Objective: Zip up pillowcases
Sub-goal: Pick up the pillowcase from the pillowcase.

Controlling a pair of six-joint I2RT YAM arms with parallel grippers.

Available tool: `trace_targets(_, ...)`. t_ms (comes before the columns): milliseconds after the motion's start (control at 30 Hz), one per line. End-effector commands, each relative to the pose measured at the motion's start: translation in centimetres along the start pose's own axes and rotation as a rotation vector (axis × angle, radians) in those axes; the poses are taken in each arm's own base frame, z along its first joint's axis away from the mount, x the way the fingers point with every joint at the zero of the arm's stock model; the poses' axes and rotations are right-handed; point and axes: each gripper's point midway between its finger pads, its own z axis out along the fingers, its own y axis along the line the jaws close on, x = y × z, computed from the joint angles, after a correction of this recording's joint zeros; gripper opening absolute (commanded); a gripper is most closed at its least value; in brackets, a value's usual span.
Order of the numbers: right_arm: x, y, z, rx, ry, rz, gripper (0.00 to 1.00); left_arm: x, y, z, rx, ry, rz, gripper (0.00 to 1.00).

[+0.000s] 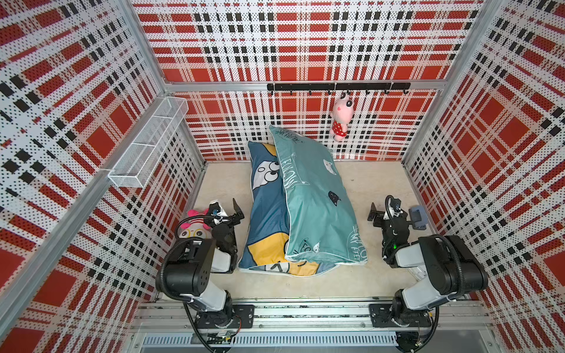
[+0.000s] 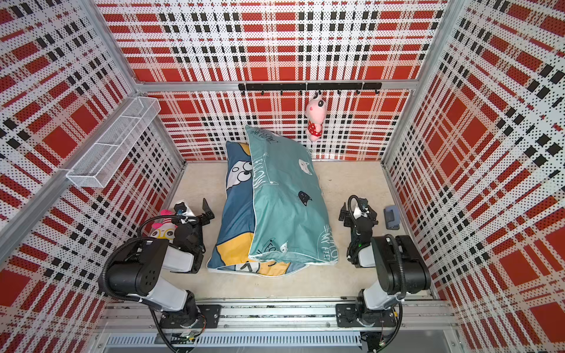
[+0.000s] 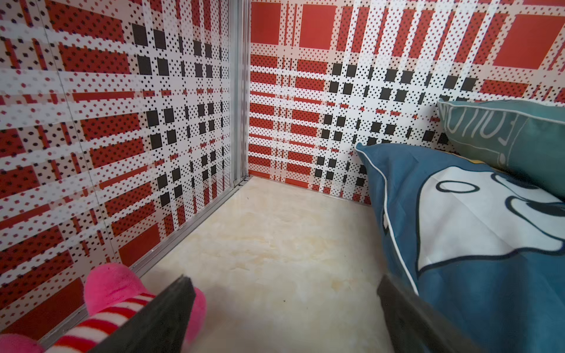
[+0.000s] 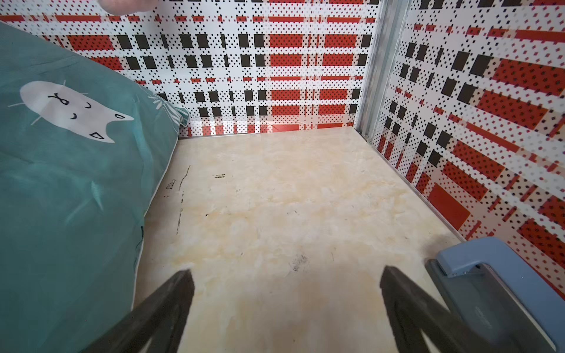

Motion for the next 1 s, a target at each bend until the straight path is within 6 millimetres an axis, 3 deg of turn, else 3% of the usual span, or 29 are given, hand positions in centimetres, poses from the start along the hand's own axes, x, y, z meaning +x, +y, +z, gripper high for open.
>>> trace_targets(0, -0.7, 0.0, 0.3, 0.003, -0.022, -0.013, 1.00, 0.5, 0.0, -0.2, 0.003, 0.011, 0.017, 0.98)
trace_targets(867, -0.6, 0.2, 0.5, -0.016, -0.010, -0.006, 1.00, 0.7, 0.0, 0.1, 0.008, 0.022, 0.017, 0.98)
trace_targets(967, -2.4, 0.2, 0.4, -0.016, -0.021, -0.006, 1.00, -0.4, 0.7, -0.4, -0.043, -0.015, 0.006, 0.98)
